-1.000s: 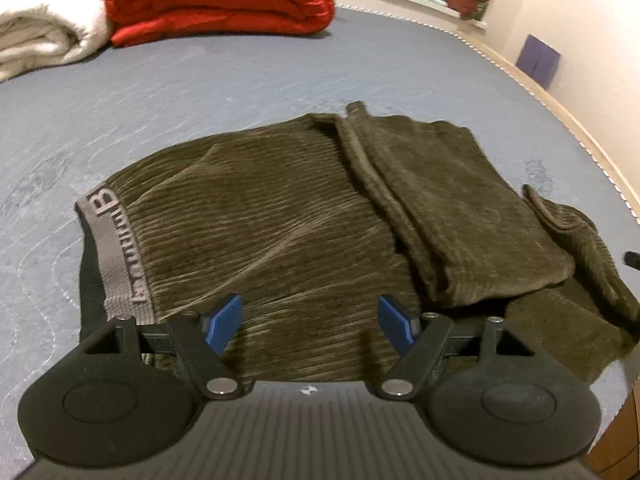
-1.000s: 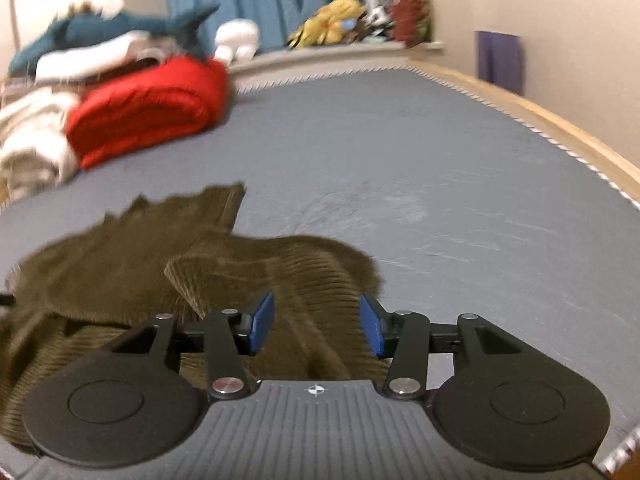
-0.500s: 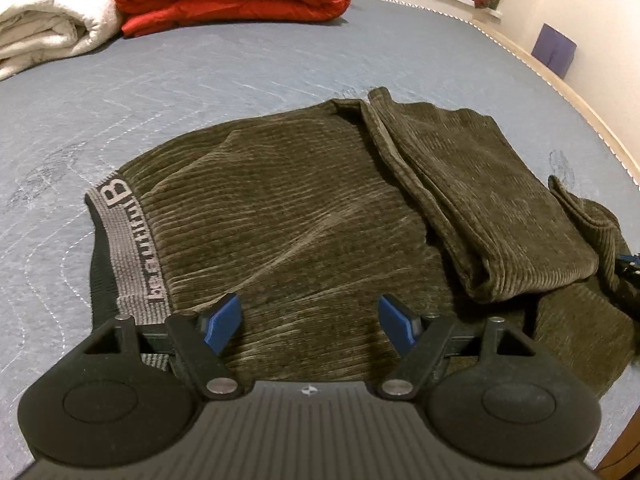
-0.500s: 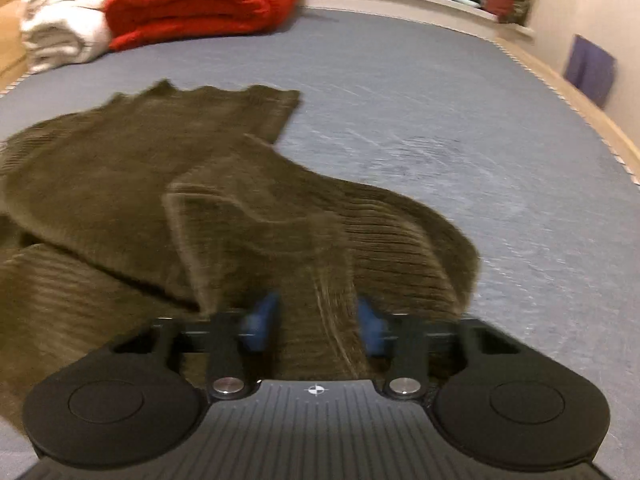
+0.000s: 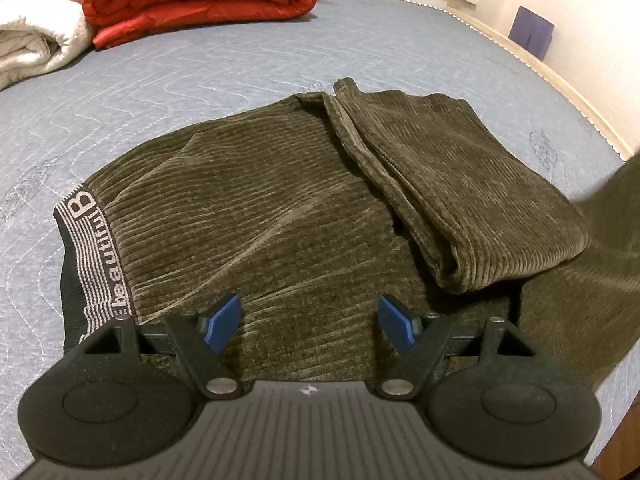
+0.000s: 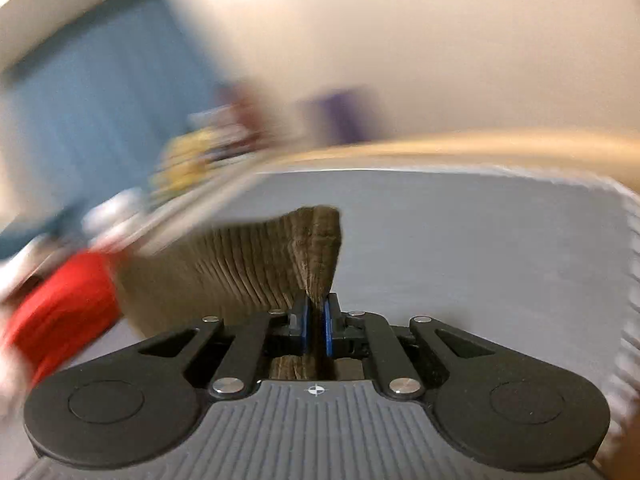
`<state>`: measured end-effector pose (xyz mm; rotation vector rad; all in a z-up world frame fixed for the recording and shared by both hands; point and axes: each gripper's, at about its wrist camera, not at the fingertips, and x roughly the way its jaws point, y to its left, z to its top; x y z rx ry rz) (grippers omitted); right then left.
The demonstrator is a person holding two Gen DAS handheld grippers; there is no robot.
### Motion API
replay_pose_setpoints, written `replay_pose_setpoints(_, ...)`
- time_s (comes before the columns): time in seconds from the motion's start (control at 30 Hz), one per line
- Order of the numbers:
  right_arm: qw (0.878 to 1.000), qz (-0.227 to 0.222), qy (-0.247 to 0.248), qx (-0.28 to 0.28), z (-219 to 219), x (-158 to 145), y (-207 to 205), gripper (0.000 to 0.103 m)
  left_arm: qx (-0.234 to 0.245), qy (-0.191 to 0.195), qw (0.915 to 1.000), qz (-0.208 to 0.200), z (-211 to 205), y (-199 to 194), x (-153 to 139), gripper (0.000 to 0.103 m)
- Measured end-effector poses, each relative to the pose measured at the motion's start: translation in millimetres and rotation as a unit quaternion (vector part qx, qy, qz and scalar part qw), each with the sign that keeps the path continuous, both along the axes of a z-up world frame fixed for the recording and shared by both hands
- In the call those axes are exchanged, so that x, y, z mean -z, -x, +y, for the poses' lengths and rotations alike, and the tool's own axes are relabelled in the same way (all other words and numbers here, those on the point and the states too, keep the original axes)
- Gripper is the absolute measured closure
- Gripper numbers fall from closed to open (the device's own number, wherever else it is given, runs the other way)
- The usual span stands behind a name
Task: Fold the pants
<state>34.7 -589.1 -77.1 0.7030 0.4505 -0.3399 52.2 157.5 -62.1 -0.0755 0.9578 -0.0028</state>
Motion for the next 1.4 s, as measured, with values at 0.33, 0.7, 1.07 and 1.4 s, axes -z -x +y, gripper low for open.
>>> replay_pose_setpoints(0.33,0.990,0.114,-0.014,0.077,-36.8,42.7,11.3,0.097,0.018,0.007,0.9998,-0.005,-10.0,1.0,-2.6,0.023)
replay_pose_setpoints(0.7,0.979,0.146,-0.007,0.139,-49.2,45.9,12.3,0.097,0.138,0.038,0.9894,-0.025,-39.3,23.7,-9.0,0.023)
replay_pose_setpoints(1.07,0.982,0.111,0.093,0.124,-11.4,10.9,6.9,0.090,0.248,-0.030,0.9657,0.070,-69.9,38.3,33.5,0.043)
replay_pose_setpoints(1.4,0.963,0.031,0.141,-0.226,142.9,-13.6,-40.6,0.044,0.123,-0.008,0.9924,0.010,-15.5,20.9,4.4,0.043)
